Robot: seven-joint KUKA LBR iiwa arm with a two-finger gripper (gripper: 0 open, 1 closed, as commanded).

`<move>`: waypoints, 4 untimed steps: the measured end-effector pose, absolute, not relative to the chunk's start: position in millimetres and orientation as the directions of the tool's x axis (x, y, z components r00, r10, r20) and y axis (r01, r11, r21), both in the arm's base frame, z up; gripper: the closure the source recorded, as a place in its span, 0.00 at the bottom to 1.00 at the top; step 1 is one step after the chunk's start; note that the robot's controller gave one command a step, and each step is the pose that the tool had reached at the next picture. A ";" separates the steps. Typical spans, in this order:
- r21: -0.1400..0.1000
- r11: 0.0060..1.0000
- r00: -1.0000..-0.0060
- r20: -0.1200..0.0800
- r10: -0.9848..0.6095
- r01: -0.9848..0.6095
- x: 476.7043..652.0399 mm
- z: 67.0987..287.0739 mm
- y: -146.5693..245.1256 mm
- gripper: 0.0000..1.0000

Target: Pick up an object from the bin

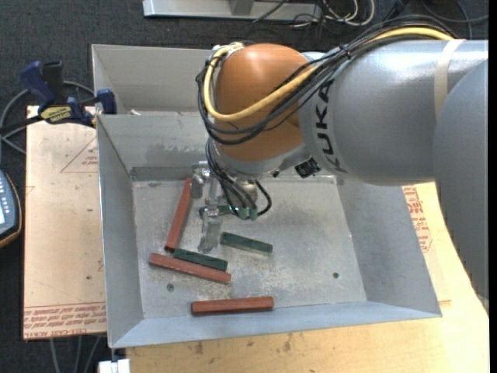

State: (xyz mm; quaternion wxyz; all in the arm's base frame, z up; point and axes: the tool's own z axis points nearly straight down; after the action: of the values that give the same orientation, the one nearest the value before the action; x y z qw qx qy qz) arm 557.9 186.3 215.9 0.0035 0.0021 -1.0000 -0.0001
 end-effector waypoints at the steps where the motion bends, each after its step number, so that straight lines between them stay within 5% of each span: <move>1: 0.002 0.843 -0.843 -0.005 -0.538 -0.538 537.3 70.2 194.5 0.00; 2: 0.001 0.844 -0.844 -0.003 -0.536 -0.536 537.8 71.9 193.9 1.00; 3: 0.001 0.854 -0.854 -0.011 -0.520 -0.520 518.9 167.0 237.1 1.00; 4: 0.001 0.857 -0.857 -0.003 -0.515 -0.515 518.6 162.0 234.0 0.00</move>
Offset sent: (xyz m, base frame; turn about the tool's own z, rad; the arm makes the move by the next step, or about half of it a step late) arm -0.0213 0.0066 -0.1459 -0.5647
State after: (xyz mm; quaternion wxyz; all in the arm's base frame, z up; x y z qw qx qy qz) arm 518.6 234.0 162.0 -0.0011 0.2671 -0.9637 -0.0010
